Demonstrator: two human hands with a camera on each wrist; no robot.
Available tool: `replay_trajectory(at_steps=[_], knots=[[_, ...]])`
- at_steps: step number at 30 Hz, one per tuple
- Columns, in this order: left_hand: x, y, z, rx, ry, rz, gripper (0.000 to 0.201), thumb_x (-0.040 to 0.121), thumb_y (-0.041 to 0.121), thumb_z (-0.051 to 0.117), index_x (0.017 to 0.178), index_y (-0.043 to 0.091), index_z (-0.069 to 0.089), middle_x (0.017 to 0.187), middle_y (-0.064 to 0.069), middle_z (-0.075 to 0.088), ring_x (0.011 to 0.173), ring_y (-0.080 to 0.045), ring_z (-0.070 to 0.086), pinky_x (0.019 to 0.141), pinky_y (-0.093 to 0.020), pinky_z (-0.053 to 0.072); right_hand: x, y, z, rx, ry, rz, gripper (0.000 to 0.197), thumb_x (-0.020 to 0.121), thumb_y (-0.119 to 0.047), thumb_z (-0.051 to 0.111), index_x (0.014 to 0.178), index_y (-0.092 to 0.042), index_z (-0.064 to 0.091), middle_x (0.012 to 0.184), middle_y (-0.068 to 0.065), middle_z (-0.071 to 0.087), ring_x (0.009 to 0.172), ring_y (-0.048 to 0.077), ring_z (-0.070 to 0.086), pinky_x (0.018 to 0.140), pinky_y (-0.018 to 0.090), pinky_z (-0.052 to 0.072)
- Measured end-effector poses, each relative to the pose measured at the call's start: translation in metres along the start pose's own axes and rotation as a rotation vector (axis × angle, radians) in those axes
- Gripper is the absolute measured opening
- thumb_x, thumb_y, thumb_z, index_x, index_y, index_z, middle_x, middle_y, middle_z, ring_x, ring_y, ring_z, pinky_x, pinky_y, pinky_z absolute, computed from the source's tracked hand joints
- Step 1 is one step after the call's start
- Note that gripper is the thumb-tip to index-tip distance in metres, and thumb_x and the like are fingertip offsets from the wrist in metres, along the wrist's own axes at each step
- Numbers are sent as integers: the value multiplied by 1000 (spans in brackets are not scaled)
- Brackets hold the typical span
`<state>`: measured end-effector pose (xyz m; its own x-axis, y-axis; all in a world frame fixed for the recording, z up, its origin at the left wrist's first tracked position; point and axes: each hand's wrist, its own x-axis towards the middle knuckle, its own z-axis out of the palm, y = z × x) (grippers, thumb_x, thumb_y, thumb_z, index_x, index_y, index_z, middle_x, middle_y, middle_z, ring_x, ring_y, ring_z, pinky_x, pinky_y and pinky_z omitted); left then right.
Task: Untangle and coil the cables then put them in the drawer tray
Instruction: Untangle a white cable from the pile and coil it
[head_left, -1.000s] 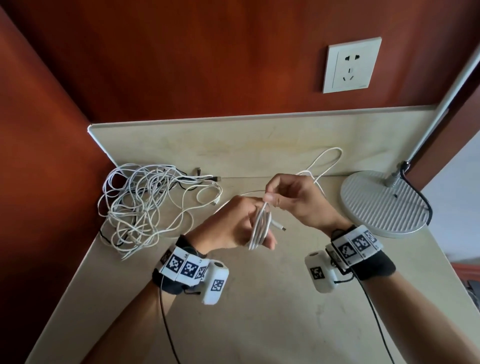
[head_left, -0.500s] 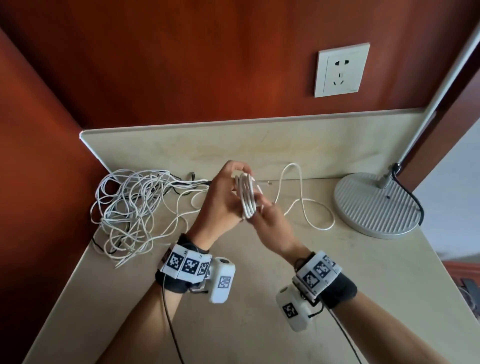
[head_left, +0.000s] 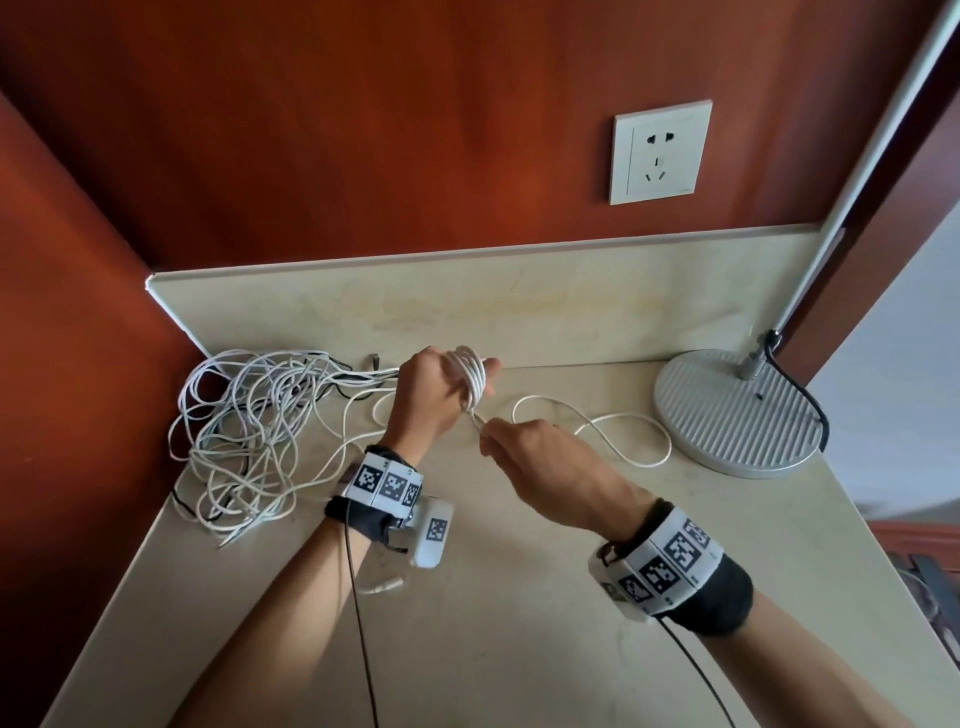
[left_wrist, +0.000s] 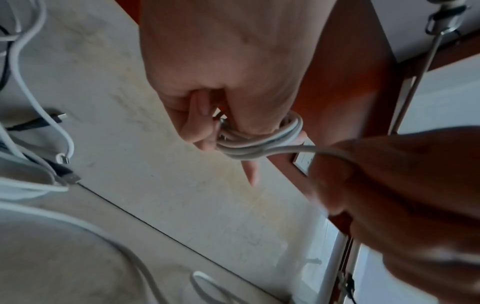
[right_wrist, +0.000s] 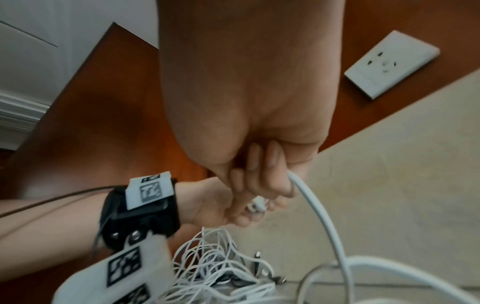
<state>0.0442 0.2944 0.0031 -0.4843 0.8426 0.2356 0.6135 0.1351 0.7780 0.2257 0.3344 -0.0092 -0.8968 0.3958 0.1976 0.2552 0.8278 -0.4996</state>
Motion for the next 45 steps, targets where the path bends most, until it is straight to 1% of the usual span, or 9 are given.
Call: replay_trajectory(at_steps=[4,7,10,16,24,30,37,42,45], knots=[[1,-11,8,143,-116,6,50,82,58,71,60,13,71,54,0,66,51,-4,59,54,-24,43,2,5,-29,-231,92,-116,30,105,-46,54,89,-22,62,75,2,66,69,34,62,57,33,35],[-7,-5,15,258,-407,-2,31,80,31,55,56,15,67,65,-5,70,58,-13,60,60,-28,40,6,11,-48,-237,157,-157,33,91,-54,70,77,-25,69,66,-7,66,57,22,59,52,24,24],[-17,4,14,217,-559,2,36,69,49,57,70,16,70,73,2,73,68,-9,66,59,-31,47,10,17,-60,-11,102,-109,39,76,-60,82,71,-25,66,59,-9,59,52,11,46,50,25,28],[-30,31,4,40,-729,29,20,78,7,85,69,16,70,57,16,67,61,2,65,59,-18,48,17,28,-60,781,-91,2,35,75,-26,89,84,-4,63,69,13,64,64,14,56,61,26,43],[-41,35,-5,-348,-564,52,34,74,20,84,99,16,61,65,-9,68,68,-44,70,70,-69,54,18,31,-44,1095,94,37,20,89,-1,74,80,-2,56,62,-5,57,50,4,40,49,15,33],[-41,45,-7,-347,-553,66,39,77,13,80,108,8,56,69,-11,74,69,-18,73,69,-30,52,17,28,-38,1145,216,76,38,91,-18,77,77,6,50,62,13,47,47,12,31,44,26,23],[-37,38,0,-391,-432,223,77,72,87,58,113,23,69,83,-4,75,73,-10,64,69,-22,43,18,17,-36,645,450,22,29,105,-23,59,83,-4,58,65,-9,57,55,7,47,55,22,38],[-31,21,2,-442,-311,236,51,100,30,40,105,-7,75,124,11,61,101,-5,62,90,-20,46,18,23,-23,576,494,8,9,108,-9,50,103,-7,58,80,-1,60,65,18,51,59,33,41],[-22,19,-1,-607,-205,150,38,108,2,42,108,11,79,137,10,60,118,-8,58,99,-27,43,15,25,-9,646,398,95,9,109,-18,49,106,-11,46,71,-6,54,55,23,40,52,38,35]])
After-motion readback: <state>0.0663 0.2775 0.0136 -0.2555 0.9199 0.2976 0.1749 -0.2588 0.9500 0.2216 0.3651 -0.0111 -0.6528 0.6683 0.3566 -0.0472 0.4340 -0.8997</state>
